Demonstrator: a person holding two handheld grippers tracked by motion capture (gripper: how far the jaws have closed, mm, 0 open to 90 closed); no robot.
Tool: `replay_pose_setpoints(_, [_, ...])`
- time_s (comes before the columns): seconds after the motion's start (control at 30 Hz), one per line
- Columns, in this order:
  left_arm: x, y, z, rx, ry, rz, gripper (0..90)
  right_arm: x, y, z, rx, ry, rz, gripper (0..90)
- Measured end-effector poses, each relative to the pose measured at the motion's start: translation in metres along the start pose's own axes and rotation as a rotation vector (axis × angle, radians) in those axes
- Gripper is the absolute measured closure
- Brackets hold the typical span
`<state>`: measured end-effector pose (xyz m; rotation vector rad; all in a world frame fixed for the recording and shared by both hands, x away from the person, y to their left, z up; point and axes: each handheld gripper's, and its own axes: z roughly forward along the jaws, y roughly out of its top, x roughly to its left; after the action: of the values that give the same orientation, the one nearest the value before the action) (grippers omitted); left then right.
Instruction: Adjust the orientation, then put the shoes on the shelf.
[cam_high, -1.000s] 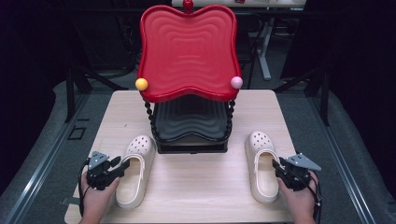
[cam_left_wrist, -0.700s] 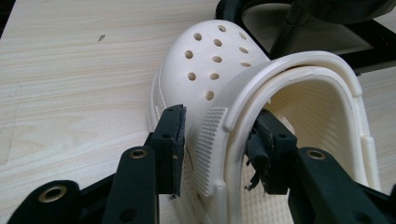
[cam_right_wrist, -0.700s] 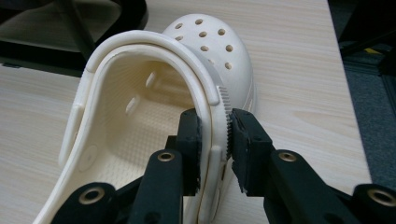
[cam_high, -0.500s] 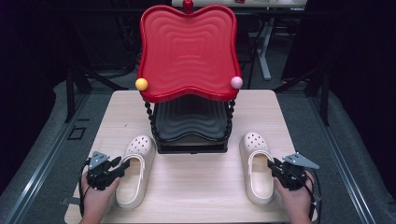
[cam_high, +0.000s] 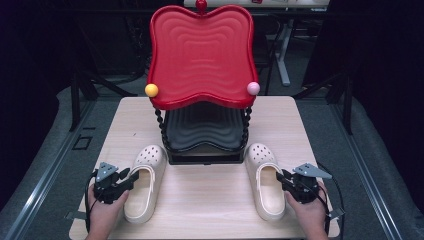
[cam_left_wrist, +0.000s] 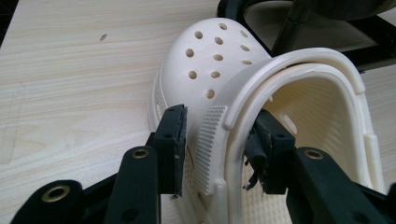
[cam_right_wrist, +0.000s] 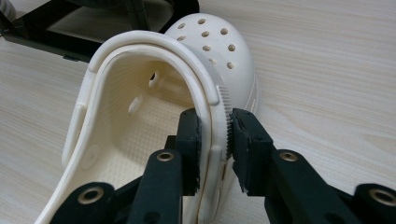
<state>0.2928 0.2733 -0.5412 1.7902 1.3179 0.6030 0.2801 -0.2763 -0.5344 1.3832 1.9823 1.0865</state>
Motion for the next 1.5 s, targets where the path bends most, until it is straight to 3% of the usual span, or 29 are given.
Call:
replay_pose_setpoints(0.2, [-0.001,0.001,0.0,0.002,-0.001,0.004,62.4,-0.001,-0.002,-0.001,-0.011,0.0,0.01,70.9])
replay_pose_setpoints(0.43, [-0.002,0.001,0.001,0.009,0.013,0.023,64.7,0.005,0.0,0.002,0.005,-0.038,-0.037,70.9])
replay_pose_setpoints(0.63, [0.001,0.004,0.001,0.029,0.026,0.012,70.0,0.005,0.003,0.002,0.022,-0.047,-0.023,73.1])
replay_pose_setpoints(0.87, [-0.002,0.005,-0.001,0.013,0.064,0.007,74.2,0.007,0.004,0.001,0.021,-0.055,-0.017,74.4])
replay_pose_setpoints(1.03, [0.001,0.004,-0.003,0.003,0.065,-0.024,75.1,0.008,0.004,-0.001,0.018,-0.05,-0.008,74.3])
replay_pose_setpoints(1.5, [0.001,0.005,-0.011,0.004,0.06,-0.015,75.3,0.011,0.006,-0.008,-0.012,-0.051,0.011,74.5])
